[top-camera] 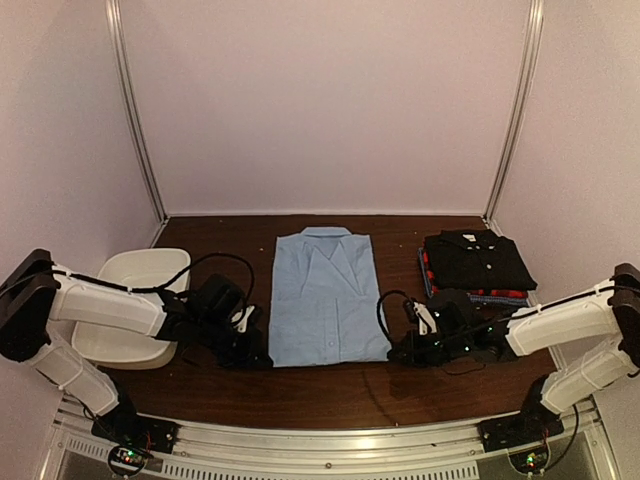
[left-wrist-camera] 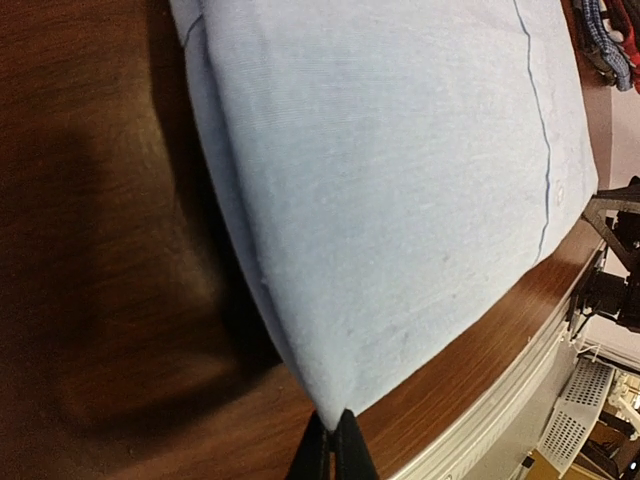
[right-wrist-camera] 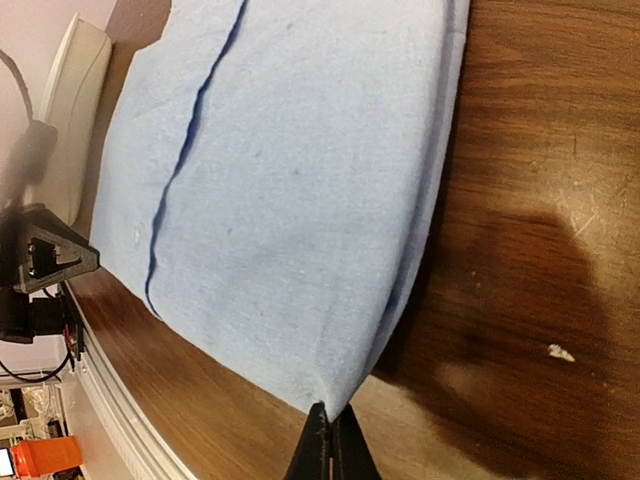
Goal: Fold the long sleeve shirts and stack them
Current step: Pick up the 2/3-rectangle-folded shirt from the center of the board, then fold the 2/3-rectangle-folded shirt at the center of the board.
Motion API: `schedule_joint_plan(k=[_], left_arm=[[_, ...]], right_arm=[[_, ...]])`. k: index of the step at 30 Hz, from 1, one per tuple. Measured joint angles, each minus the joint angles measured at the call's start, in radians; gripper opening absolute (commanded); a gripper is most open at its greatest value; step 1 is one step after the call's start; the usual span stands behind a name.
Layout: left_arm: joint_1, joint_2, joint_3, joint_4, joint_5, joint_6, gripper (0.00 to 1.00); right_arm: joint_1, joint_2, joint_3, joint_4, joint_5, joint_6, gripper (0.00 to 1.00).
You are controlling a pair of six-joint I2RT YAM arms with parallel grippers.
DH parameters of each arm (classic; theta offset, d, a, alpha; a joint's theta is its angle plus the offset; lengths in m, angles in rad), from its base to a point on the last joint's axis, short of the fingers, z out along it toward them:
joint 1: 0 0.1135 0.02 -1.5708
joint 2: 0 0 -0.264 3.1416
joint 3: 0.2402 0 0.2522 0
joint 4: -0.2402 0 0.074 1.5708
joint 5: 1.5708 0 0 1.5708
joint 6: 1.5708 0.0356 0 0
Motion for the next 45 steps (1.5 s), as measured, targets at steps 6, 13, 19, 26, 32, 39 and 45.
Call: schedule_joint_plan(k=[6,13,19,26,32,39,45], left_arm=[[-0.051,-0.105,-0.008,-0.069,-0.050,-0.024,0.00],[-0.055,-0.173,0.080,-0.198,-0.130,-0.024,0.00],[0.058,-0.063,0.342,-0.277,-0.132,0.079,0.00],[0.308,0.395,0.841,-0.229,-0.053,0.249,0.00],[0.439,0.899,1.250,-0.133,0.011,0.269,0.00],[0.439,1.043,1.317,-0.050,0.085,0.235,0.00],[0.403,0.810,0.914,0.089,0.081,0.174,0.00]], right_arm=[[0.057,-0.122,-0.011,-0.061,0.028,0.014,0.00],[0.063,-0.230,0.081,-0.179,0.077,0.005,0.00],[-0.067,-0.095,0.323,-0.208,0.054,-0.055,0.00],[-0.317,0.359,0.756,-0.141,-0.009,-0.145,0.00],[-0.433,0.823,1.144,-0.128,-0.068,-0.181,0.00],[-0.450,1.049,1.311,-0.180,-0.112,-0.209,0.00],[-0.427,0.943,1.115,-0.117,-0.146,-0.223,0.00]])
